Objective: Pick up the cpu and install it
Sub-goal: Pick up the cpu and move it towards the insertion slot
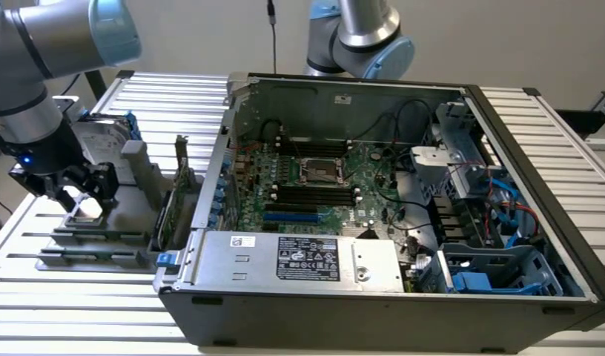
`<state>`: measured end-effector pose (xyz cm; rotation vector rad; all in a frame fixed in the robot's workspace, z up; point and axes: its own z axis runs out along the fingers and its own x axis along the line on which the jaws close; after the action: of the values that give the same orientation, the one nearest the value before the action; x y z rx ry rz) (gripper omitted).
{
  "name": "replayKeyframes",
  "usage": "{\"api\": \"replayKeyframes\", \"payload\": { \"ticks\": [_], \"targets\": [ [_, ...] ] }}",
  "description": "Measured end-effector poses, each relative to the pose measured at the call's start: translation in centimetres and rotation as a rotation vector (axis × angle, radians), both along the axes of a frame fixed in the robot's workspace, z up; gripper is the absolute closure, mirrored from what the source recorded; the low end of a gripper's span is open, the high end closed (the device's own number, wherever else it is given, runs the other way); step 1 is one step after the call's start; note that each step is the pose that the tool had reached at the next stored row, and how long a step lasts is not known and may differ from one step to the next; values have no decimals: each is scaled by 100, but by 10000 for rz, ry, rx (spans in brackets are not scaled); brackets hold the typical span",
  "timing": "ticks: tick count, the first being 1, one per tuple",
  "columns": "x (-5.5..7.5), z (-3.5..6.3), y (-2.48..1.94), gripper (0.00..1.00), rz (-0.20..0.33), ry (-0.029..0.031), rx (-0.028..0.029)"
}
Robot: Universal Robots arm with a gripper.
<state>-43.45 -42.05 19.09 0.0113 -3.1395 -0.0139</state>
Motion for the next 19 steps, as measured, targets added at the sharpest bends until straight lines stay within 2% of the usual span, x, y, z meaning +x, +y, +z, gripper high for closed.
{"api": "replayKeyframes", "payload": {
  "ticks": [8,19],
  "targets": [
    [-14,-8,-2,33,-13,24,81],
    [-17,-28,-20,33,-29,63,156]
  ]
}}
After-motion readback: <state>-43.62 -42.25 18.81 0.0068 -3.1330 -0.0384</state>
